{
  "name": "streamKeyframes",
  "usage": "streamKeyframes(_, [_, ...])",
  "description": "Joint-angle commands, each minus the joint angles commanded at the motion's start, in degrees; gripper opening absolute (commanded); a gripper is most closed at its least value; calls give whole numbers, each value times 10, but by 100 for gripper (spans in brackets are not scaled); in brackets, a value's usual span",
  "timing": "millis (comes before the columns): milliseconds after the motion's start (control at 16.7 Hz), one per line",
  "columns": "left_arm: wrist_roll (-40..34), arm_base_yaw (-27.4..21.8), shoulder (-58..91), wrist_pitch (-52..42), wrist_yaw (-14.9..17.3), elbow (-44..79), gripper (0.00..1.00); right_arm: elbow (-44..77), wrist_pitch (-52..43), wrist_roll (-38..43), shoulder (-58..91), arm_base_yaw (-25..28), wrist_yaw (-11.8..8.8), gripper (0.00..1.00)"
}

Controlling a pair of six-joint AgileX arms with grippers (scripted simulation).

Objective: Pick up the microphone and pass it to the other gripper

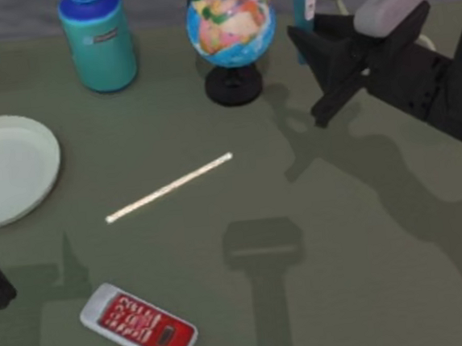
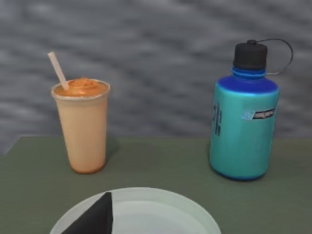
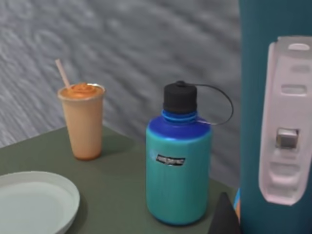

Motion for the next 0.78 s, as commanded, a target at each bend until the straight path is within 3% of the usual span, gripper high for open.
streamKeyframes(120, [0, 0, 0, 0, 0, 0, 100, -2, 9, 0, -3, 18, 17, 0])
streamKeyframes(480, [0, 0, 0, 0, 0, 0, 100, -13, 55, 8, -23, 112, 108, 0])
streamKeyframes(780, [0, 0, 0, 0, 0, 0, 100, -12, 58, 9, -23, 119, 114, 0])
